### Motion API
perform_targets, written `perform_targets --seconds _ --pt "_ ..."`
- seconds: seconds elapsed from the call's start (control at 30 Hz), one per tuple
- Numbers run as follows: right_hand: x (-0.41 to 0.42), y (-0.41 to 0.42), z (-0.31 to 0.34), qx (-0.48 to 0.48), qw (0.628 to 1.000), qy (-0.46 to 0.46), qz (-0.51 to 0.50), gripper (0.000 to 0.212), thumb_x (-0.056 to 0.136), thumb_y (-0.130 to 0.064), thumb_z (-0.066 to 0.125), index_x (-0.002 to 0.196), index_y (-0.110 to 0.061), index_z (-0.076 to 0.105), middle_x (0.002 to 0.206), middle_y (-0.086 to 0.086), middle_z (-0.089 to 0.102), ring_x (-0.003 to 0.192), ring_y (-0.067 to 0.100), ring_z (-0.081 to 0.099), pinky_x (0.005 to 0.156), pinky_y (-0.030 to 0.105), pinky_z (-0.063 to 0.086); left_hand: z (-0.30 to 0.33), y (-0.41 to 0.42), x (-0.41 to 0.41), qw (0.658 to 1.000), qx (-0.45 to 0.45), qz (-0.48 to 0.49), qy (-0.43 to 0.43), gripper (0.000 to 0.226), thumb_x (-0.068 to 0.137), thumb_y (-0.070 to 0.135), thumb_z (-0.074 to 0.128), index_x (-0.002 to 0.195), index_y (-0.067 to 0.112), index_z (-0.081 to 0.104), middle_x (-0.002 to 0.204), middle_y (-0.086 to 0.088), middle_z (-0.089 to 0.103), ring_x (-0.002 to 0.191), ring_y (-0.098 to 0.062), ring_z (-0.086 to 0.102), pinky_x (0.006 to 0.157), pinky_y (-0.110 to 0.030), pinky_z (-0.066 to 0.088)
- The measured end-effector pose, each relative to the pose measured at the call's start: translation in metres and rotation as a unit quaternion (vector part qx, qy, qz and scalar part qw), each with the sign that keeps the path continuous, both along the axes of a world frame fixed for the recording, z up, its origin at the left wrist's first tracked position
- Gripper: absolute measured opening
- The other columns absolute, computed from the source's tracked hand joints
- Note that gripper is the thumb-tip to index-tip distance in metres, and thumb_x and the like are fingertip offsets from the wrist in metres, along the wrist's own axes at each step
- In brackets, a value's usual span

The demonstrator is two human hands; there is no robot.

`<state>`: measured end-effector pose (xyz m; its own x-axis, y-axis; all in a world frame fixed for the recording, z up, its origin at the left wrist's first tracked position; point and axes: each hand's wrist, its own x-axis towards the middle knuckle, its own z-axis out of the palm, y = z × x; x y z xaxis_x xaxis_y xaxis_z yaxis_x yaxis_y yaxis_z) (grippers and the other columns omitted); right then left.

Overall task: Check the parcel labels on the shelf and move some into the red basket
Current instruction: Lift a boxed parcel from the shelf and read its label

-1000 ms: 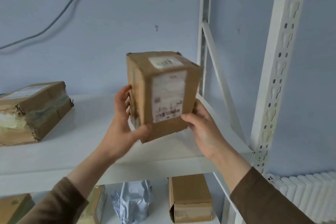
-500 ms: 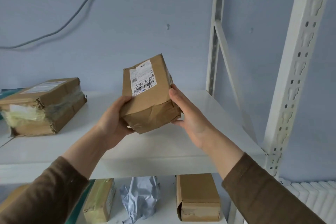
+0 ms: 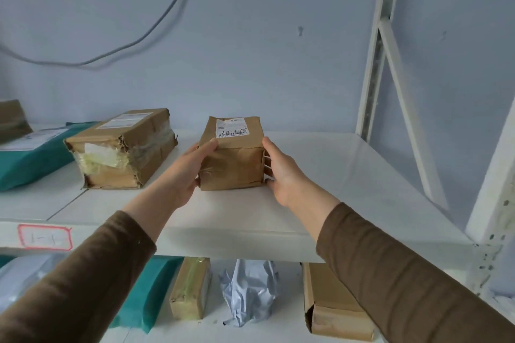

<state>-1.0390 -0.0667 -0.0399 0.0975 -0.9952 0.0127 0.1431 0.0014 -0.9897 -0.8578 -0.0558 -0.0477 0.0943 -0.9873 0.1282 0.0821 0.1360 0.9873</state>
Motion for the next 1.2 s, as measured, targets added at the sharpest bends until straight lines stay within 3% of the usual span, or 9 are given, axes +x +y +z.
perform_targets --seconds 0.13,0.23,0.3,0.43,0.53,0.7,0.87,1.03,1.2 --pt "0.006 -0.005 -0.002 -0.011 0.999 0.030 -0.019 0.052 0.102 -0.061 0.044 0.126 -0.020 0.066 0.109 -0.006 0.071 0.107 0.015 0.066 0.103 0.034 0.052 0.004 0.000 0.001 1.000 0.000 -0.008 -0.021 0.043 0.102 0.047 0.060 0.138 0.023 0.063 0.114 0.006 0.076 0.098 -0.008 0.071 0.081 -0.029 0.053" --pt "0.003 0.003 -0.002 -0.034 0.998 0.053 -0.020 0.049 0.104 -0.059 0.042 0.129 -0.022 0.062 0.106 -0.013 0.064 0.116 0.014 0.058 0.116 0.035 0.040 0.004 0.002 0.003 0.998 -0.009 0.027 -0.052 0.075 0.098 0.056 0.061 0.161 0.025 0.035 0.155 0.004 0.053 0.138 -0.014 0.052 0.113 -0.034 0.041" --pt "-0.004 0.014 -0.002 -0.087 0.993 0.068 -0.039 0.046 0.107 -0.052 0.040 0.140 -0.023 0.054 0.108 -0.018 0.055 0.123 0.011 0.048 0.109 0.027 0.033 0.006 0.012 0.000 0.991 -0.058 0.078 -0.097 0.085 0.097 0.060 0.060 0.166 0.031 0.020 0.170 0.009 0.028 0.154 -0.013 0.028 0.119 -0.034 0.023" --pt "-0.025 0.045 -0.020 -0.296 0.939 0.116 -0.134 0.033 0.107 -0.041 0.048 0.134 -0.025 0.057 0.136 -0.015 0.056 0.135 0.009 0.047 0.108 0.027 0.037 0.007 0.053 -0.030 0.939 -0.256 0.116 -0.198 0.069 0.103 0.045 0.059 0.163 0.029 0.029 0.164 0.017 0.030 0.137 0.017 0.039 0.118 -0.020 0.036" --pt "-0.049 0.075 -0.044 -0.433 0.869 0.152 -0.184 0.026 0.106 -0.027 0.049 0.127 -0.016 0.059 0.128 -0.005 0.062 0.125 0.015 0.055 0.105 0.029 0.043 -0.014 0.070 -0.059 0.893 -0.349 0.071 -0.274 0.062 0.105 0.042 0.057 0.160 0.023 0.035 0.165 0.010 0.037 0.153 -0.004 0.031 0.125 -0.044 0.031" --pt "-0.106 0.110 -0.092 -0.519 0.812 0.178 -0.200 0.015 0.103 -0.010 0.042 0.106 -0.005 0.056 0.094 0.002 0.057 0.080 0.023 0.057 0.071 0.033 0.047 -0.076 0.098 -0.110 0.860 -0.438 -0.028 -0.261 0.038 0.104 0.005 0.055 0.141 0.001 0.054 0.140 -0.008 0.060 0.132 -0.021 0.057 0.109 -0.042 0.049" --pt "-0.164 0.116 -0.162 -0.453 0.818 0.279 -0.217 0.026 0.099 -0.008 0.039 0.089 0.002 0.060 0.080 0.001 0.055 0.069 0.017 0.053 0.062 0.030 0.041 -0.160 0.089 -0.140 0.853 -0.413 -0.096 -0.306 0.023 0.100 -0.005 0.053 0.118 -0.001 0.067 0.113 -0.007 0.067 0.103 -0.023 0.064 0.090 -0.034 0.051" --pt "-0.204 0.108 -0.234 -0.309 0.870 0.300 -0.241 0.021 0.101 -0.003 0.043 0.095 -0.010 0.061 0.084 0.001 0.062 0.080 0.017 0.061 0.069 0.035 0.050 -0.216 0.076 -0.174 0.767 -0.485 -0.171 -0.384 0.018 0.099 0.001 0.055 0.113 0.007 0.064 0.107 -0.014 0.067 0.089 -0.036 0.063 0.076 -0.043 0.052" --pt "-0.218 0.078 -0.291 -0.093 0.920 0.309 -0.224 0.027 0.107 -0.012 0.046 0.131 -0.017 0.059 0.130 -0.002 0.062 0.123 0.013 0.058 0.104 0.033 0.048 -0.277 0.039 -0.196 0.860 -0.278 -0.199 -0.379 0.025 0.101 0.015 0.060 0.125 0.013 0.065 0.124 -0.002 0.064 0.103 -0.014 0.059 0.089 -0.030 0.051"
